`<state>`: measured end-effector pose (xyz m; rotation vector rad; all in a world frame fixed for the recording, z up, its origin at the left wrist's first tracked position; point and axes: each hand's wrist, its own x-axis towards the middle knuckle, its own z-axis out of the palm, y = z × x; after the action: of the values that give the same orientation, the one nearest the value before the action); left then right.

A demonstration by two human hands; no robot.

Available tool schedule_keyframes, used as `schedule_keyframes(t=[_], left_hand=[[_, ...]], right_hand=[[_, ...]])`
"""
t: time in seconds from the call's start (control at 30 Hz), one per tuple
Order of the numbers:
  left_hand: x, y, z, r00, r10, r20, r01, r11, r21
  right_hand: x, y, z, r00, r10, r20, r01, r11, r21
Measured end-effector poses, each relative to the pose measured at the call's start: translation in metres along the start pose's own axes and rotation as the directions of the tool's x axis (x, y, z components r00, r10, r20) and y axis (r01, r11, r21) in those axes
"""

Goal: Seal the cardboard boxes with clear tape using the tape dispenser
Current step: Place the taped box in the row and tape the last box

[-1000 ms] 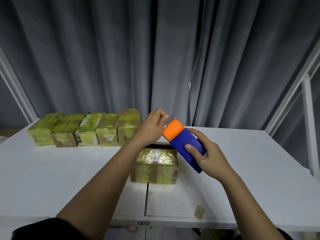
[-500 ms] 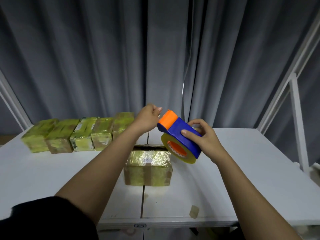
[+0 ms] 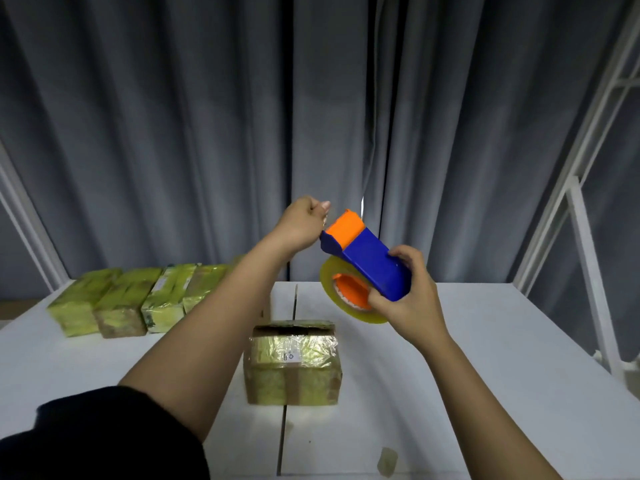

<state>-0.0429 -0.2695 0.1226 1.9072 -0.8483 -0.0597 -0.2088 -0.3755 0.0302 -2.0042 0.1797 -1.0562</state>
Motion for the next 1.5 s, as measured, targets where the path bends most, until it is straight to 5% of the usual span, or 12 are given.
schedule_keyframes(t=[0.1, 0.37, 0.53, 0.67, 0.9, 1.13, 1.27, 1.5], left_hand=[[0.001, 0.006, -0.011, 1.000, -0.012, -0.006, 0.011, 1.000, -0.028], [-0.004, -0.016, -0.048, 0.998, -0.032, -0.046, 0.035, 0.997, 0.067], [-0.013, -0.045, -0.068, 0.947, -0.293, -0.129, 0.248, 0.927, -0.282], [-0.022, -0.066, -0.087, 0.925, -0.322, -0.201, 0.255, 0.919, -0.300], [-0.054, -0.101, -0.076, 0.886, -0.464, -0.001, 0.403, 0.770, -0.495], [-0.086, -0.147, -0.056, 0.867, -0.496, 0.050, 0.466, 0.770, -0.435], [-0.102, -0.158, -0.057, 0.845, -0.490, 0.215, 0.526, 0.686, -0.503], [-0.105, -0.175, -0.050, 0.859, -0.359, 0.365, 0.436, 0.887, -0.154]], right_hand=[[0.002, -0.002, 0.009, 0.994, -0.109, 0.005, 0.109, 0.994, -0.026], [0.020, -0.032, 0.013, 0.953, -0.087, 0.290, 0.170, 0.946, -0.275], [0.037, -0.041, 0.009, 0.902, -0.012, 0.431, 0.211, 0.883, -0.418], [0.040, -0.035, 0.005, 0.886, 0.029, 0.462, 0.173, 0.905, -0.389], [0.040, -0.042, 0.016, 0.847, 0.014, 0.532, 0.303, 0.809, -0.504], [0.045, -0.039, 0.025, 0.780, 0.055, 0.623, 0.377, 0.753, -0.539], [0.044, -0.036, 0.033, 0.749, 0.074, 0.658, 0.397, 0.746, -0.536], [0.043, -0.030, 0.044, 0.705, 0.148, 0.694, 0.438, 0.679, -0.590]])
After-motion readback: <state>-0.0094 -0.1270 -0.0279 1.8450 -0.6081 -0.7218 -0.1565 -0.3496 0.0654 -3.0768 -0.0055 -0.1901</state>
